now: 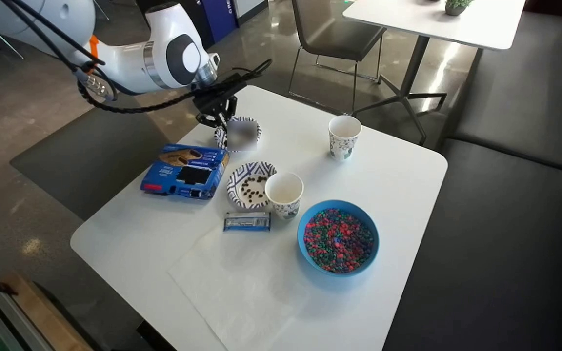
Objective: Use the spoon to move some of the brown objects from the left plate to the right plate
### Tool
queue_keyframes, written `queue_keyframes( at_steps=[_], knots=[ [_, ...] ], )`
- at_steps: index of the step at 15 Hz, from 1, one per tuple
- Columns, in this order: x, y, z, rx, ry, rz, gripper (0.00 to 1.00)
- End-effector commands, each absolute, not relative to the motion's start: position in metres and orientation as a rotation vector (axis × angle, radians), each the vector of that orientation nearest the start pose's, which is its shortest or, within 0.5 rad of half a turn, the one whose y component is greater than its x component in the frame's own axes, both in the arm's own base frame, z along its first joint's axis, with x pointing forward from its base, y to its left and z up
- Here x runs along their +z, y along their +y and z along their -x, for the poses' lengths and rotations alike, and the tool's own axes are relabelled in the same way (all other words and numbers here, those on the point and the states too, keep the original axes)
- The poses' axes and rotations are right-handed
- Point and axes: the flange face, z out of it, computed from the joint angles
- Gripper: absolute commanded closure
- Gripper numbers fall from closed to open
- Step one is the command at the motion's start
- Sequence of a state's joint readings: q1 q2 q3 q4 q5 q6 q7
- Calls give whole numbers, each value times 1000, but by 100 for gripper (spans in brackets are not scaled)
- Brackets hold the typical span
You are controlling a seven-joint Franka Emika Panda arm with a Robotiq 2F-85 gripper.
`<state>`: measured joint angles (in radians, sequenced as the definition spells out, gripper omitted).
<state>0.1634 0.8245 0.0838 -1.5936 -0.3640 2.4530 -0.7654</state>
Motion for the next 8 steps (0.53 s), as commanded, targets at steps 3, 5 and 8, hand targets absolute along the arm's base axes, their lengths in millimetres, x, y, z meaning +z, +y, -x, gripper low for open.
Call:
queue_keyframes(
  at_steps=[3, 5, 8],
  knots=[
    [161, 173, -673, 103, -2052, 2699, 97],
    [165, 176, -673, 123, -2091, 2698, 97],
    [168, 182, -672, 166, -2129, 2692, 97]
  ],
)
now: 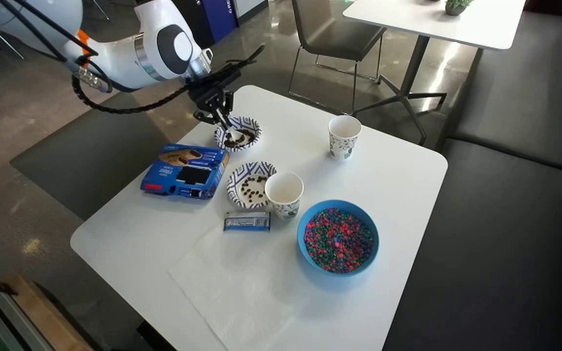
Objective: Use the spoon to move some of the brown objects from the left plate to the right plate
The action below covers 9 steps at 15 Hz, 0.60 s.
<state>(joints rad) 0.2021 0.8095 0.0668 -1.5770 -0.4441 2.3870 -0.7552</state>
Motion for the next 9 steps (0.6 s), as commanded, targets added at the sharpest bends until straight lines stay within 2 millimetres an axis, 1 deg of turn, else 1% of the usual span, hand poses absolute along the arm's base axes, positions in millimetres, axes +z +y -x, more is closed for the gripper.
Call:
queue_keyframes(
  at_steps=[1, 4, 9],
  knots=[
    [169, 184, -672, 180, -2141, 2692, 97],
    [174, 186, -667, 255, -2145, 2702, 97],
    [190, 182, -658, 353, -2016, 2787, 97]
  ],
)
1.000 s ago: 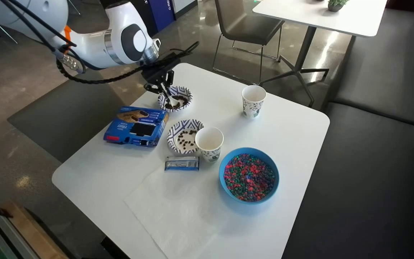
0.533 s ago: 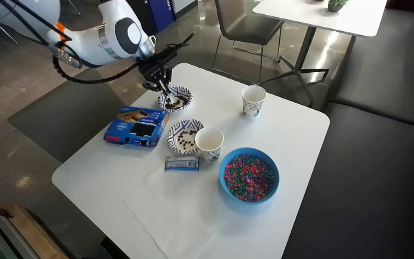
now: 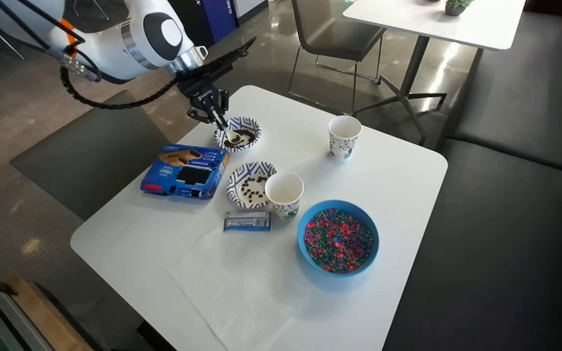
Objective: Use the spoon to move some of the brown objects from the left plate to the right plate
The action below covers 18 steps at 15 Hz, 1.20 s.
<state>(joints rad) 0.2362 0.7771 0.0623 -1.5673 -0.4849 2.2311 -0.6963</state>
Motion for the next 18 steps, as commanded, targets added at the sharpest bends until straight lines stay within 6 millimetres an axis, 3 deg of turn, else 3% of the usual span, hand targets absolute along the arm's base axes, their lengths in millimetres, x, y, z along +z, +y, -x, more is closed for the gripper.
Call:
queue_keyframes(
  at_steps=[1, 9, 18],
  knots=[
    [195, 178, -656, 360, -1986, 2804, 97],
    [207, 134, -651, 311, -1766, 2895, 97],
    [199, 83, -631, 179, -1525, 2939, 97]
  ],
)
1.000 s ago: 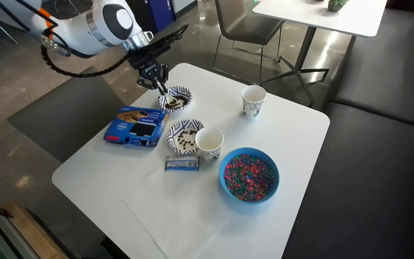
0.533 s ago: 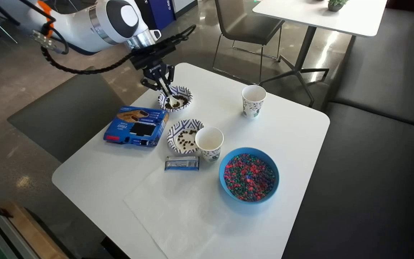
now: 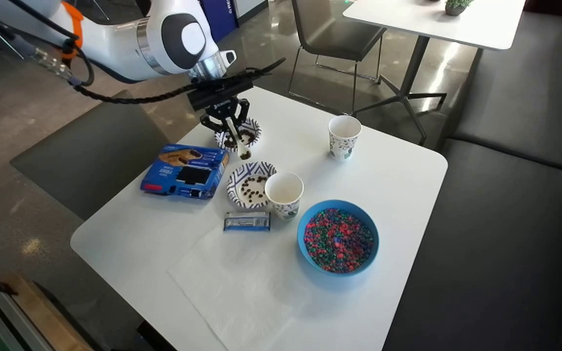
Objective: Use the spoon to move some of the brown objects from the left plate to the right plate
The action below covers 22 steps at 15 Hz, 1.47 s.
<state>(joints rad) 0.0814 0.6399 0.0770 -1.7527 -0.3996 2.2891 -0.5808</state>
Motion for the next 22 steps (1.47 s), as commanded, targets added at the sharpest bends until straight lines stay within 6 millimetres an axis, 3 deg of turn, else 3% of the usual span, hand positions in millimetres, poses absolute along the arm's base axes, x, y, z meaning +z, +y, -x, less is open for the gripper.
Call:
queue_keyframes(
  at_steps=[1, 4, 5, 6, 12, 13, 22],
  knots=[
    [198, 78, -629, 152, -1505, 2939, 97],
    [194, 63, -624, 48, -1481, 2951, 97],
    [193, 69, -637, 107, -1520, 2946, 97],
    [192, 66, -636, 98, -1515, 2949, 86],
    [193, 67, -638, 91, -1519, 2949, 86],
    [193, 67, -638, 91, -1519, 2949, 97],
    [172, 41, -637, -61, -1599, 2910, 97]
  ],
)
